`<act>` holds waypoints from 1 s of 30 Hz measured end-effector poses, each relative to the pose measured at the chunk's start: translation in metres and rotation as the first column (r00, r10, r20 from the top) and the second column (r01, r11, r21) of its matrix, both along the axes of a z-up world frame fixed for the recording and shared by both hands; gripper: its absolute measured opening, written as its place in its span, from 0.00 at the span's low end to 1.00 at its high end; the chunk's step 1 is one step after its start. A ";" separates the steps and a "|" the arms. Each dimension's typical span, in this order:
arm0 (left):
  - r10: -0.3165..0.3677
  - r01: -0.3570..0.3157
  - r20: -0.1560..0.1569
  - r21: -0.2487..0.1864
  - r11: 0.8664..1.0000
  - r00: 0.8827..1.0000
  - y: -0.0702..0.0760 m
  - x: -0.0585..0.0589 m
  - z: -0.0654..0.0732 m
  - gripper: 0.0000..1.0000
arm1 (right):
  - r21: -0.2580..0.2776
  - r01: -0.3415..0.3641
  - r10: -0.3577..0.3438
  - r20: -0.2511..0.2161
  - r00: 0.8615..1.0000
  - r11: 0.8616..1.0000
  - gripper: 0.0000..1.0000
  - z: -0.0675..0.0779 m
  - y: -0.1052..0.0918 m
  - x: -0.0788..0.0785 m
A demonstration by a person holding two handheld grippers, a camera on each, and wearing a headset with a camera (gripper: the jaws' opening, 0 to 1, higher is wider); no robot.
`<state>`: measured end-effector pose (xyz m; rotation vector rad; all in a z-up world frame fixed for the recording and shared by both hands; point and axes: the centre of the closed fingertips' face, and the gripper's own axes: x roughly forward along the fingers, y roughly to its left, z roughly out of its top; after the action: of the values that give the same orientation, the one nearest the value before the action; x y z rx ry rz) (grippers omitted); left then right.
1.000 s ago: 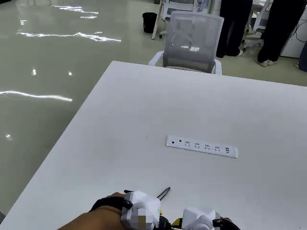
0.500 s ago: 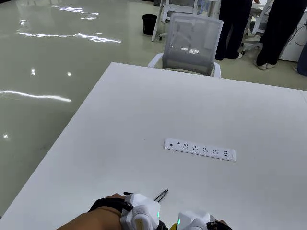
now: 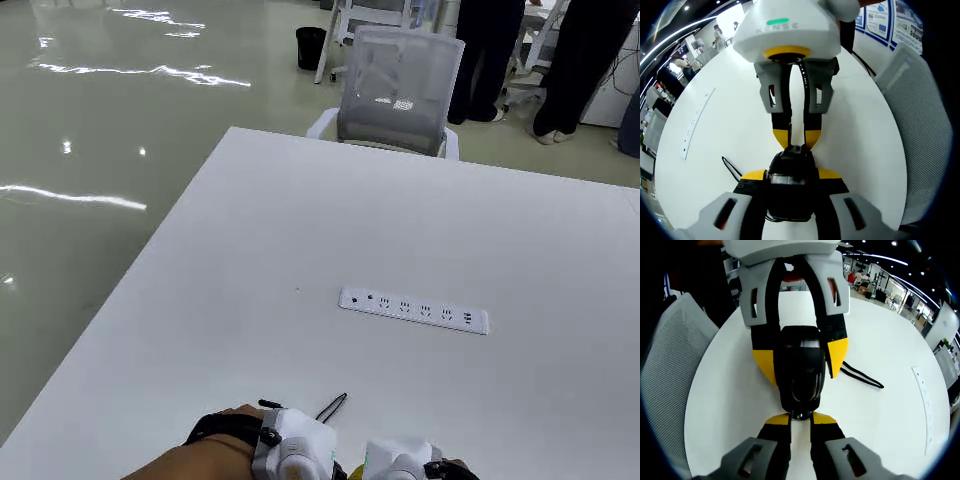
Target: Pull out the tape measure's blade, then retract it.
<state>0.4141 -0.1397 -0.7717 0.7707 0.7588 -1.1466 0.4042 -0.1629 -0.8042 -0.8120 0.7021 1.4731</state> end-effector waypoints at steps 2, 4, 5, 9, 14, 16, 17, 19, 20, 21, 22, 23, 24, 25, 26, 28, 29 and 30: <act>0.000 0.000 -0.006 0.009 1.000 1.000 0.000 0.000 -0.001 0.32 | 0.002 0.002 -0.002 -0.005 1.000 1.000 0.11 0.000 -0.001 0.000; -0.002 0.002 -0.012 0.014 1.000 1.000 0.000 0.000 -0.001 0.31 | 0.001 -0.002 0.002 -0.008 1.000 1.000 0.11 0.000 -0.001 0.000; -0.003 0.004 -0.013 0.015 1.000 1.000 0.000 -0.001 -0.002 0.31 | -0.004 -0.005 0.005 -0.007 1.000 1.000 0.11 0.000 -0.001 0.000; -0.004 0.005 -0.012 0.004 1.000 1.000 0.000 -0.001 -0.002 0.31 | -0.006 -0.014 0.014 -0.002 1.000 1.000 0.11 0.000 -0.002 0.000; -0.006 0.006 -0.020 0.009 1.000 1.000 -0.002 -0.001 -0.003 0.32 | -0.009 -0.017 0.017 -0.009 1.000 1.000 0.11 0.000 -0.003 0.000; -0.006 0.006 -0.020 0.011 1.000 1.000 -0.002 -0.001 -0.003 0.32 | -0.014 -0.020 0.019 -0.009 1.000 1.000 0.11 0.000 -0.003 0.000; -0.004 0.005 -0.020 0.011 1.000 1.000 -0.002 -0.001 -0.003 0.32 | -0.015 -0.021 0.021 -0.009 1.000 1.000 0.11 0.000 -0.003 0.000; -0.003 0.003 -0.019 0.012 1.000 1.000 -0.002 -0.001 -0.003 0.32 | -0.014 -0.022 0.022 -0.011 1.000 1.000 0.11 0.000 -0.003 0.000; -0.003 0.003 -0.020 0.013 1.000 1.000 -0.002 -0.001 -0.003 0.32 | -0.014 -0.022 0.022 -0.012 1.000 1.000 0.11 0.000 -0.003 0.000; -0.003 0.003 -0.021 0.013 1.000 1.000 -0.002 -0.001 -0.003 0.32 | -0.014 -0.023 0.023 -0.012 1.000 1.000 0.11 0.000 -0.003 0.000; -0.004 0.004 -0.022 0.014 1.000 1.000 -0.002 -0.001 -0.003 0.32 | -0.013 -0.025 0.025 -0.010 1.000 1.000 0.11 0.000 -0.003 0.000; -0.004 0.004 -0.023 0.015 1.000 1.000 -0.001 -0.001 -0.003 0.32 | -0.014 -0.029 0.029 -0.005 1.000 0.999 0.11 0.000 -0.003 0.000; -0.005 0.005 -0.023 0.016 1.000 1.000 -0.001 -0.001 -0.003 0.32 | -0.013 -0.028 0.028 -0.004 1.000 1.000 0.11 0.000 -0.003 0.000; -0.005 0.005 -0.023 0.016 1.000 1.000 -0.001 -0.001 -0.003 0.32 | -0.011 -0.026 0.026 -0.004 1.000 1.000 0.11 0.000 -0.003 0.000; -0.005 0.005 -0.023 0.015 1.000 1.000 -0.001 -0.001 -0.003 0.32 | -0.010 -0.024 0.024 -0.006 1.000 1.000 0.11 0.000 -0.003 0.000; -0.005 0.006 -0.022 0.009 1.000 1.000 -0.001 -0.001 -0.003 0.32 | -0.012 -0.025 0.025 -0.006 1.000 1.000 0.10 -0.001 -0.003 0.000; -0.006 0.006 -0.022 0.006 1.000 1.000 -0.001 -0.001 -0.003 0.32 | -0.013 -0.026 0.026 -0.007 1.000 1.000 0.10 -0.001 -0.003 0.000; -0.007 0.007 -0.022 0.005 1.000 1.000 -0.001 -0.001 -0.003 0.32 | -0.014 -0.027 0.026 -0.007 1.000 1.000 0.10 -0.001 -0.003 0.000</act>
<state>0.4134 -0.1408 -0.7744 0.7673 0.7779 -1.1614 0.4039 -0.1662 -0.8048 -0.8297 0.7099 1.4970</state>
